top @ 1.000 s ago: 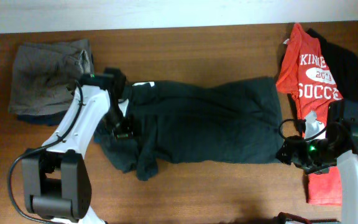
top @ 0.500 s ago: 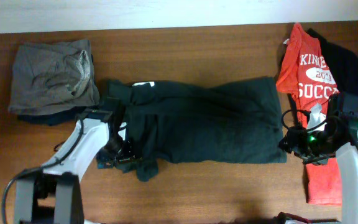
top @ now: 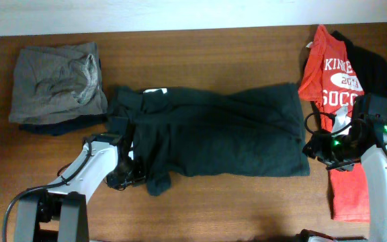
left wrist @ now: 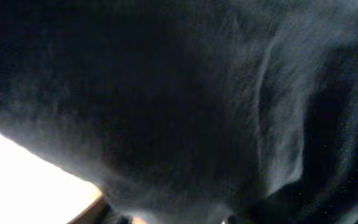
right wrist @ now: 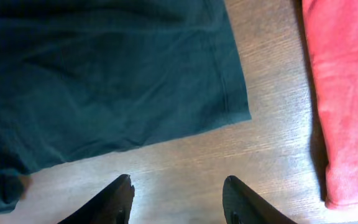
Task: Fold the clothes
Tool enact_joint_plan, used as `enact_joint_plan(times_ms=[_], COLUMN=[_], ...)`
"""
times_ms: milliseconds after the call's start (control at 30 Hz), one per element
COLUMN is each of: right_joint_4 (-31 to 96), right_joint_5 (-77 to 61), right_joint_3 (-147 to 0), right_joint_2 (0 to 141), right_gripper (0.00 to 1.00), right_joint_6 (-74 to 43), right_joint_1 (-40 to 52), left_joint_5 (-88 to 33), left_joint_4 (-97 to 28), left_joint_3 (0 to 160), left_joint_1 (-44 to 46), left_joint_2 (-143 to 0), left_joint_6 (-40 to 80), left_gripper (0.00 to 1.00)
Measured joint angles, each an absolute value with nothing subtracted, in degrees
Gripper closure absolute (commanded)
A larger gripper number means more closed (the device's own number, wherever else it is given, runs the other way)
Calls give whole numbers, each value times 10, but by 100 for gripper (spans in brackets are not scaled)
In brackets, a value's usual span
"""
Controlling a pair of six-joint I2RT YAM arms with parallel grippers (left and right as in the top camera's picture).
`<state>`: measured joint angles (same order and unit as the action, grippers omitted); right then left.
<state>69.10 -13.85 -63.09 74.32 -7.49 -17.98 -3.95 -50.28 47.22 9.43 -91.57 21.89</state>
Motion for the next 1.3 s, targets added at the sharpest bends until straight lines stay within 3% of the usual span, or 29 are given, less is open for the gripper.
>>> enact_joint_plan(times_ms=[233, 367, 400, 433, 500, 533, 1000, 1300], right_joint_4=[687, 687, 687, 687, 687, 687, 708, 659], right_joint_5=[-123, -118, -117, -116, -116, -116, -116, -121], right_joint_3=[-631, -631, -631, -631, -631, -631, -622, -519], right_joint_2=[744, 744, 744, 744, 744, 744, 744, 746], right_gripper=[48, 48, 48, 48, 48, 48, 48, 49], right_joint_6=[-75, -75, -75, -75, -75, -75, -77, -90], right_joint_1=[-180, -180, -180, -180, -180, -180, -180, -180], left_joint_5=[-38, -38, -38, -36, -36, -36, -8, 5], left_joint_4=[-437, -407, -404, -402, -400, -399, -495, -498], left_joint_3=[463, 463, 463, 463, 463, 463, 539, 550], left_joint_1=[94, 94, 94, 94, 94, 94, 95, 95], left_joint_2=[-916, -916, -916, -916, -916, -916, -870, -838], left_joint_6=[222, 223, 224, 224, 224, 224, 219, 219], left_gripper=[66, 48, 47, 48, 92, 99, 99, 99])
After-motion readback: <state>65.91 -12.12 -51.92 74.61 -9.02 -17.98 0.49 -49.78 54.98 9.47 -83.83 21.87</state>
